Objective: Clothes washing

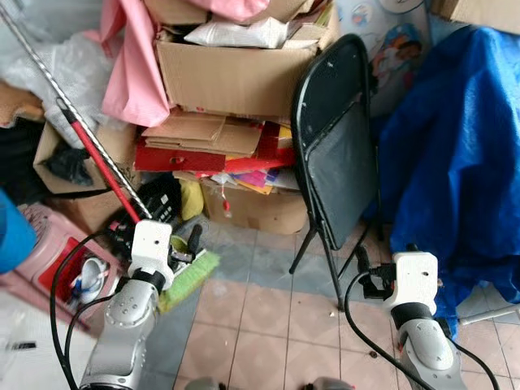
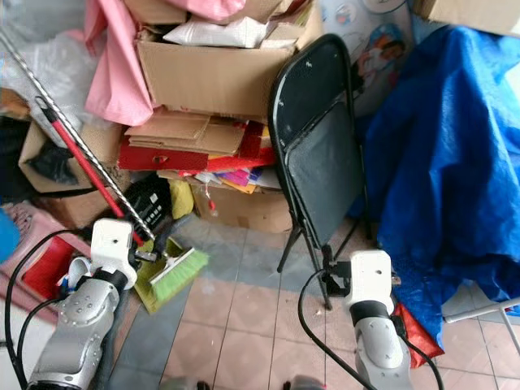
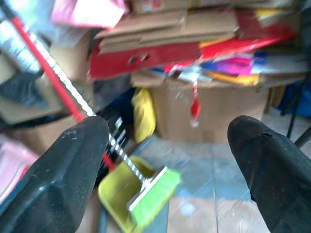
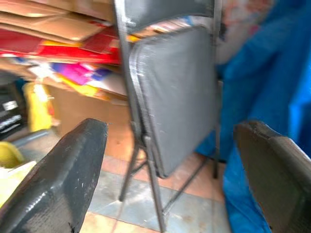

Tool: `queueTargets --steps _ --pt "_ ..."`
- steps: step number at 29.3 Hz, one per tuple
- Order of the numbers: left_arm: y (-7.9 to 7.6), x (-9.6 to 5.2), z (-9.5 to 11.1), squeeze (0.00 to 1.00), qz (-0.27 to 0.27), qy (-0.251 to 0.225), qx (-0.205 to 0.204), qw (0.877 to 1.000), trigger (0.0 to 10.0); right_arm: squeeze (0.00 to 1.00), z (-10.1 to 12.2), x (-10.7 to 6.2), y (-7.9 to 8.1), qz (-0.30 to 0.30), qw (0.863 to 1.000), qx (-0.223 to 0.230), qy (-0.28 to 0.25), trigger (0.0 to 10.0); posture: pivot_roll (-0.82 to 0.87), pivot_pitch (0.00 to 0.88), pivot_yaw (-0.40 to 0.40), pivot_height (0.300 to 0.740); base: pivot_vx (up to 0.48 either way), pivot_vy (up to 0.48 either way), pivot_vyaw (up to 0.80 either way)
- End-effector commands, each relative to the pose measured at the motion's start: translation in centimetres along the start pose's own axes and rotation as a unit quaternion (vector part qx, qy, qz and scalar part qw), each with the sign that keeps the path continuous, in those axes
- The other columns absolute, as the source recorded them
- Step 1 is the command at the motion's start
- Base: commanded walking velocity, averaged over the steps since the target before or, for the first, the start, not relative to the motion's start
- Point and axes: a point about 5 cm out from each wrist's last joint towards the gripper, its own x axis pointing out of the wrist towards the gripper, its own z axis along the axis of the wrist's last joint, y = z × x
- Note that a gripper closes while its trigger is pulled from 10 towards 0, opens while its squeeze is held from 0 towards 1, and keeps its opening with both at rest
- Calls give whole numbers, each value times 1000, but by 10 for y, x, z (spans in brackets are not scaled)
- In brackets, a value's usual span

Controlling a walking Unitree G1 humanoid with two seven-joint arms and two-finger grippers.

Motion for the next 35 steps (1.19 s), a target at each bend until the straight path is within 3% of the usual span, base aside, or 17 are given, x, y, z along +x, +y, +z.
queueTargets --steps 1,6,10,16,21,28,35 --pt "-4 -1 -2 0 -8 5 -2 1000 10000 0 9 1 6 23 999 -9 -25 10000 -111 0 85 740 0 0 800" --pt "-13 1 1 0 -29 1 -9 1000 10000 0 23 16 4 26 997 -35 -62 10000 -104 0 82 740 0 0 800" --pt "-14 -4 2 0 -37 -5 9 999 10000 0 31 29 1 24 996 -43 -78 10000 -93 0 70 740 0 0 800" --pt "-11 -4 8 0 -32 -9 14 999 10000 0 35 27 2 28 995 -42 -85 10000 -76 0 77 740 0 0 800" --pt "1 -3 14 0 -5 -2 3 1000 10000 0 26 23 3 11 998 -26 -58 10000 -104 0 75 740 0 0 800" --pt "-16 -6 5 0 2 4 -7 1000 10000 0 18 22 -6 -4 998 -29 -48 10000 -97 0 66 740 0 0 800" --pt "-14 -13 -4 0 17 27 4 999 10000 0 17 26 0 17 998 -41 -55 10000 -59 0 52 740 0 0 800"
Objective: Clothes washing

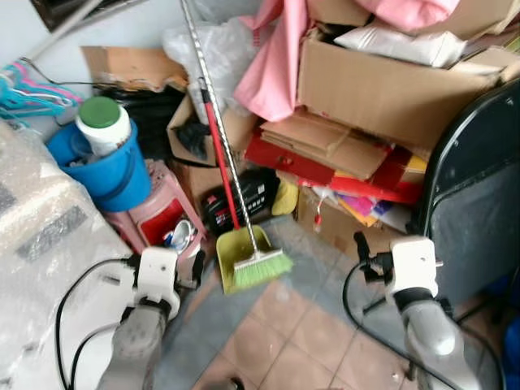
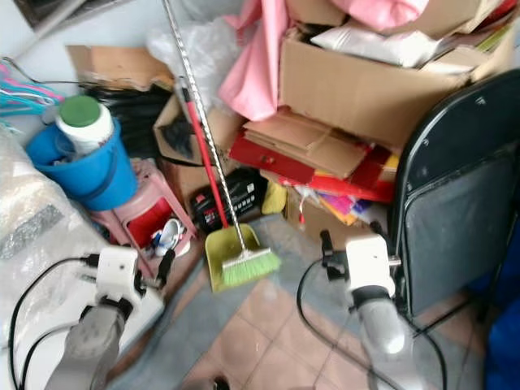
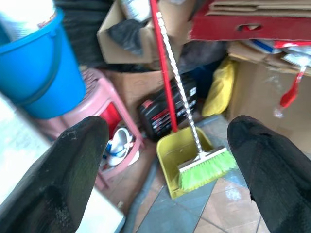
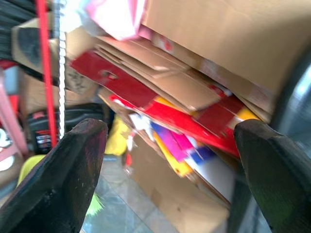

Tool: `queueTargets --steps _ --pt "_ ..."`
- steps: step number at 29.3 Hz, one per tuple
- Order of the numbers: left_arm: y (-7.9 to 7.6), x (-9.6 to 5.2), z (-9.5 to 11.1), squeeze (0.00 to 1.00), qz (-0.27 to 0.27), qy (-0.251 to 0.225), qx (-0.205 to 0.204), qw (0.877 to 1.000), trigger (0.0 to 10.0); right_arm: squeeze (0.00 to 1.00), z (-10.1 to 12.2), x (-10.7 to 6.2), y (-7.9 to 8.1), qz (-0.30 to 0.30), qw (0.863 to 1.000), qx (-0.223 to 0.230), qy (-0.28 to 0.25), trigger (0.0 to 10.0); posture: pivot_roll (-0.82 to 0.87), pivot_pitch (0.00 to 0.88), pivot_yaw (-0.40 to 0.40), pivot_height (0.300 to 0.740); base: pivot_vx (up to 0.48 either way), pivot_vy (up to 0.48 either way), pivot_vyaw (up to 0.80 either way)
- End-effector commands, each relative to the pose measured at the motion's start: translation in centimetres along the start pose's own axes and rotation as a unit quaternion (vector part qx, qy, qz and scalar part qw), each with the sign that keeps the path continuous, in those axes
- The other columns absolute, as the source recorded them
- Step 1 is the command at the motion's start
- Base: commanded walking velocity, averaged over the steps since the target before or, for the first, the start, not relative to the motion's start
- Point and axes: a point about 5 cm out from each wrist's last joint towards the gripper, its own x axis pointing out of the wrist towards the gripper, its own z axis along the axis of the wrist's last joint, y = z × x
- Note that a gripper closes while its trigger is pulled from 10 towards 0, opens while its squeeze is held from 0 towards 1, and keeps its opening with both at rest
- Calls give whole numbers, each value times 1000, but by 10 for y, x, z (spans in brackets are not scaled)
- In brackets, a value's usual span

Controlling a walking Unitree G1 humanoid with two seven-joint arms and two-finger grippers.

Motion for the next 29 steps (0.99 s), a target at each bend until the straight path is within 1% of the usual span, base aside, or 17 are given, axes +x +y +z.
queueTargets --steps 1,3,6,9,11,12,13,15,18,19,20,21,24,25,27,28,29 --pt "13 -1 -1 0 23 11 15 1000 10000 0 7 5 11 20 1000 5 -19 10000 -59 0 52 740 0 0 800" --pt "21 6 12 0 58 -22 12 998 10000 0 13 13 10 18 999 4 -28 10000 -18 0 23 740 0 0 800" --pt "27 10 23 0 79 -49 13 996 10000 0 17 20 11 18 999 3 -34 10000 -1 0 17 740 0 0 800" --pt "31 6 22 0 100 -36 -15 994 10000 0 21 22 15 24 999 11 -33 10000 -17 0 39 740 0 0 800" --pt "31 0 21 0 93 -26 -64 993 10000 0 19 16 15 30 999 37 -13 10000 -33 0 56 740 0 0 800" --pt "31 0 21 0 93 -26 -64 993 10000 0 19 16 15 30 999 37 -13 10000 -33 0 56 740 0 0 800" --pt "31 -1 20 0 86 -27 -71 993 10000 0 17 12 15 33 998 52 -3 10000 -33 0 56 740 0 0 800" --pt "30 1 20 0 65 -12 -92 994 10000 0 17 7 15 42 997 59 1 10000 -48 0 64 740 0 0 800" --pt "27 5 24 0 50 -19 -112 992 10000 0 19 2 18 52 996 66 -4 10000 -50 0 54 740 0 0 794" --pt "25 7 27 0 40 -28 -103 993 10000 0 25 6 20 36 997 66 -21 10000 -52 0 48 740 0 0 0" --pt "25 7 27 0 40 -28 -103 993 10000 0 25 6 20 36 997 66 -21 10000 -52 0 48 740 0 0 0" --pt "23 8 28 0 21 -34 -80 996 10000 0 27 8 21 22 997 65 -30 10000 -50 0 48 740 0 0 0" --pt "20 9 28 0 -4 -38 -79 996 10000 0 26 9 25 2 997 70 -28 10000 -55 0 49 740 0 0 0" --pt "19 7 30 0 -11 -47 -70 996 10000 0 25 9 26 -6 997 76 -19 10000 -65 0 54 740 0 0 0" --pt "16 2 36 0 -29 -86 -48 995 10000 0 23 10 22 -24 997 76 -16 10000 -87 0 69 740 0 0 0" --pt "17 -3 35 0 -22 -94 -54 994 10000 0 20 7 14 -51 991 120 -4 10000 -94 0 71 740 0 0 0" --pt "18 -4 34 0 -10 -94 -60 994 10000 0 20 5 6 -69 990 126 -5 10000 -101 0 73 740 0 0 0"
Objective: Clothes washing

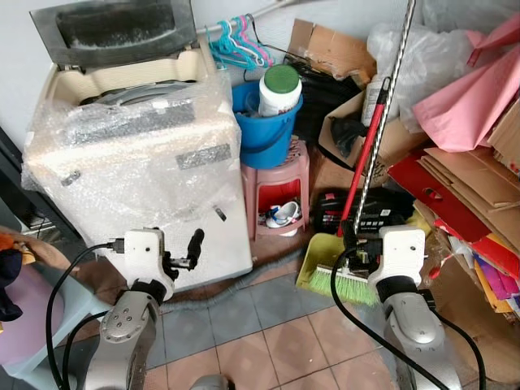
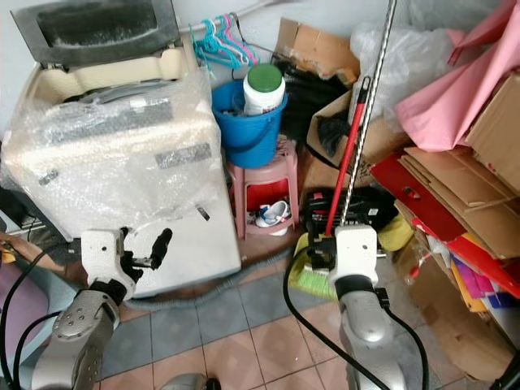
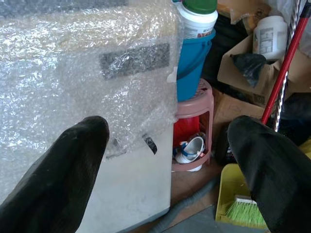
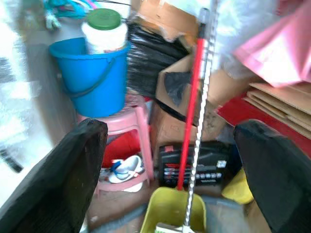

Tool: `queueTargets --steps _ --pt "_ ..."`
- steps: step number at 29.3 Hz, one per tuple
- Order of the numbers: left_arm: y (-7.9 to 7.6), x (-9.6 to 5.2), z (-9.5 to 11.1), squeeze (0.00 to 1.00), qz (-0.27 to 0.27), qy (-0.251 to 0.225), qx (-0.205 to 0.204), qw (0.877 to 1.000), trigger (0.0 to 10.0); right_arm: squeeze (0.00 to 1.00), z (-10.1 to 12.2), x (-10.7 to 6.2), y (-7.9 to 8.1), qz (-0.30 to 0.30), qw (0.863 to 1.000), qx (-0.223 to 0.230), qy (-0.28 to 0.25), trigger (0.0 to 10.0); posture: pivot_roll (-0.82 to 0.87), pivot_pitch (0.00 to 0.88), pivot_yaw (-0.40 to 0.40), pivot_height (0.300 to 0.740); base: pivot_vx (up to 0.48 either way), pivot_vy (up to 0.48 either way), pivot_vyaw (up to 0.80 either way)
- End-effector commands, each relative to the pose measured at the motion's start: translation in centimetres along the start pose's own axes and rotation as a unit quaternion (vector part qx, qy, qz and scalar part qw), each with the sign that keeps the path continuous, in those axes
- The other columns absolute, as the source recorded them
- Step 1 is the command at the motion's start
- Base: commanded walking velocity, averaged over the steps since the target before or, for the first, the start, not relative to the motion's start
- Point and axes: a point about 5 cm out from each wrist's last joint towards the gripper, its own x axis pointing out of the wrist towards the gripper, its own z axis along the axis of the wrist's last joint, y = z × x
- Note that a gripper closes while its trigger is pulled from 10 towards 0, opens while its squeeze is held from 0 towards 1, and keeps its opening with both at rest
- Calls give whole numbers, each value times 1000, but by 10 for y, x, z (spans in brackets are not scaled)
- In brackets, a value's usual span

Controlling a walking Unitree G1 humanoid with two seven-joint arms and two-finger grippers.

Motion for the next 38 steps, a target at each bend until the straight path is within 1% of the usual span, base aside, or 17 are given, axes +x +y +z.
queueTargets --steps 1,5,8,12,16,17,18,21,24,25,26,30,32,33,35,36,38 --pt "3 -1 7 0 7 -19 10 1000 10000 0 2 -1 -14 -30 1000 -2 -2 10000 -101 0 73 740 0 0 0" --pt "3 1 8 0 14 -8 29 999 10000 0 4 -4 -14 4 999 -35 -9 10000 -76 0 47 740 0 0 0" --pt "7 -1 4 0 30 9 37 999 10000 0 4 1 -8 18 999 -28 -8 10000 -73 0 44 740 0 0 800" --pt "6 -2 4 0 23 8 37 999 10000 0 9 6 -3 23 999 -24 -21 10000 -72 0 47 740 0 0 800" --pt "9 1 8 0 48 -1 39 998 10000 0 8 6 -3 19 999 -21 -19 10000 -64 0 53 740 0 0 800" --pt "11 4 9 0 65 9 49 997 10000 0 8 7 -2 22 999 -22 -20 10000 -64 0 54 740 0 0 800" --pt "10 7 9 0 66 17 46 997 10000 0 9 8 -3 22 999 -21 -21 10000 -62 0 52 740 0 0 800" --pt "6 9 9 0 42 18 41 998 10000 0 9 9 -4 20 1000 -12 -20 10000 -60 0 52 740 0 0 0" --pt "4 13 9 0 45 20 31 998 10000 0 10 12 -6 5 1000 -3 -24 10000 -60 0 55 740 0 0 0" --pt "2 15 9 0 39 17 38 998 10000 0 10 12 -6 3 1000 -4 -23 10000 -59 0 54 740 0 0 0" --pt "1 16 8 0 33 16 44 998 10000 0 8 12 -5 0 1000 -5 -20 10000 -57 0 56 740 0 0 0" --pt "-3 14 3 0 39 37 30 998 10000 0 -2 5 -6 -12 1000 21 12 10000 -42 0 48 740 0 79 0" --pt "-7 11 5 0 36 31 26 999 10000 0 -5 4 -2 1 1000 12 25 10000 -32 0 27 740 0 480 0" --pt "-6 10 6 0 34 29 24 999 10000 0 -4 6 3 7 1000 -9 25 10000 -37 0 15 740 0 480 0" --pt "-5 8 5 0 34 29 24 999 10000 0 -2 7 9 20 999 -29 19 10000 -41 0 24 740 0 480 0" --pt "-6 6 3 0 21 34 20 999 10000 0 3 9 15 48 999 8 2 10000 -35 0 34 740 0 480 0" --pt "-7 6 2 0 19 35 21 999 10000 0 6 9 16 50 999 11 -7 10000 -34 0 36 740 0 480 0"
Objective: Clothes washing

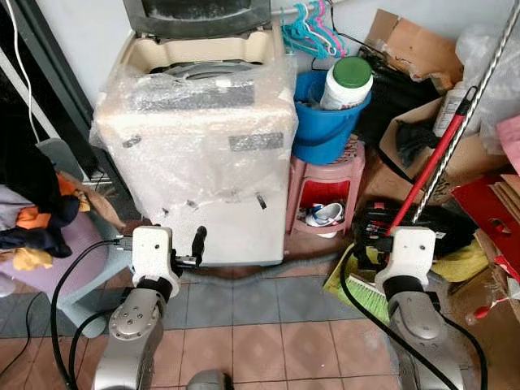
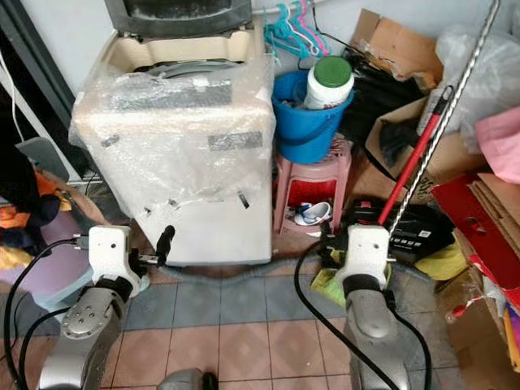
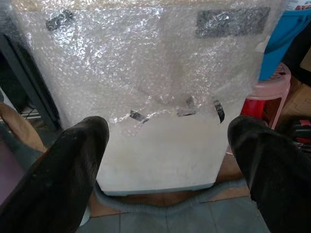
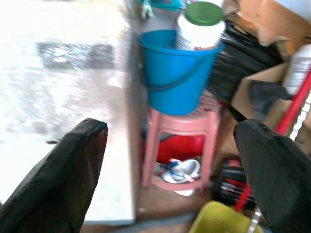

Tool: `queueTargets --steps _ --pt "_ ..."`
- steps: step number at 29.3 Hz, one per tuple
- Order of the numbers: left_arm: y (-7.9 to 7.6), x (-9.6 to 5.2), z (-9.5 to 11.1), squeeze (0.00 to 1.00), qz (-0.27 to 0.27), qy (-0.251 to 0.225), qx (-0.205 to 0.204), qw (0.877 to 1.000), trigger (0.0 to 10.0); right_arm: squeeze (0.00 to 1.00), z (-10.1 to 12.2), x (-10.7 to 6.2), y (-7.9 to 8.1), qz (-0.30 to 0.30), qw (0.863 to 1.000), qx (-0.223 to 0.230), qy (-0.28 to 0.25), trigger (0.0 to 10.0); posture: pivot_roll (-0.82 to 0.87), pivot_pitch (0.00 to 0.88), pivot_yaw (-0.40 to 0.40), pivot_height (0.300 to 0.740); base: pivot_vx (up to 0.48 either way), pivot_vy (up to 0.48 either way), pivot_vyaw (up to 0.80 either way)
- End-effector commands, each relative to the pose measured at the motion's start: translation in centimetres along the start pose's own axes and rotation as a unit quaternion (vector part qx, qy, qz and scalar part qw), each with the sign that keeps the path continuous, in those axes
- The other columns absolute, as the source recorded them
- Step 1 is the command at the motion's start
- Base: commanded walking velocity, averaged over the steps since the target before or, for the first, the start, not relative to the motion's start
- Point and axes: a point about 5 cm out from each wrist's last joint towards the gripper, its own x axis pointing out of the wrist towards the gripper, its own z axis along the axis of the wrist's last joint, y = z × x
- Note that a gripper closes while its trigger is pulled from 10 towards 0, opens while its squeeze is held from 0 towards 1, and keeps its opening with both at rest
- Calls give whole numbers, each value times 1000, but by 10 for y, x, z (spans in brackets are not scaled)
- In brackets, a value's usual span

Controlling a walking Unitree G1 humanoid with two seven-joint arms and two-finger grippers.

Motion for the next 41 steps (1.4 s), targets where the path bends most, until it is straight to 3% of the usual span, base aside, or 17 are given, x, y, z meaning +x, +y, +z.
queueTargets --steps 1,3,10,12,15,20,22,33,41 --pt "3 -1 5 0 0 -7 7 1000 10000 0 5 1 5 10 1000 4 -11 10000 -36 0 41 740 0 480 0" --pt "0 0 10 0 -12 -12 21 1000 10000 0 3 -7 9 41 998 47 -5 10000 -38 0 47 740 0 480 0" --pt "1 6 13 0 3 -20 16 1000 10000 0 4 -7 7 33 999 18 -10 10000 -55 0 33 740 0 480 0" --pt "-1 9 14 0 4 -18 12 1000 10000 0 3 -3 3 21 1000 -9 -4 10000 -49 0 32 740 0 480 0" --pt "-2 8 14 0 4 -19 16 1000 10000 0 1 -1 2 17 1000 17 3 10000 -45 0 36 740 0 480 0" --pt "4 7 16 0 18 -26 21 999 10000 0 -1 1 6 20 1000 15 15 10000 -32 0 34 740 0 480 0" --pt "9 10 16 0 42 -23 16 999 10000 0 0 1 10 33 999 15 9 10000 -26 0 32 740 0 480 0" --pt "8 13 20 0 48 -36 -1 998 10000 0 14 12 13 56 998 15 -26 10000 -26 0 31 740 0 480 0" --pt "6 13 23 0 43 -47 15 998 10000 0 17 6 14 75 996 8 -39 10000 -39 0 30 740 0 0 176"
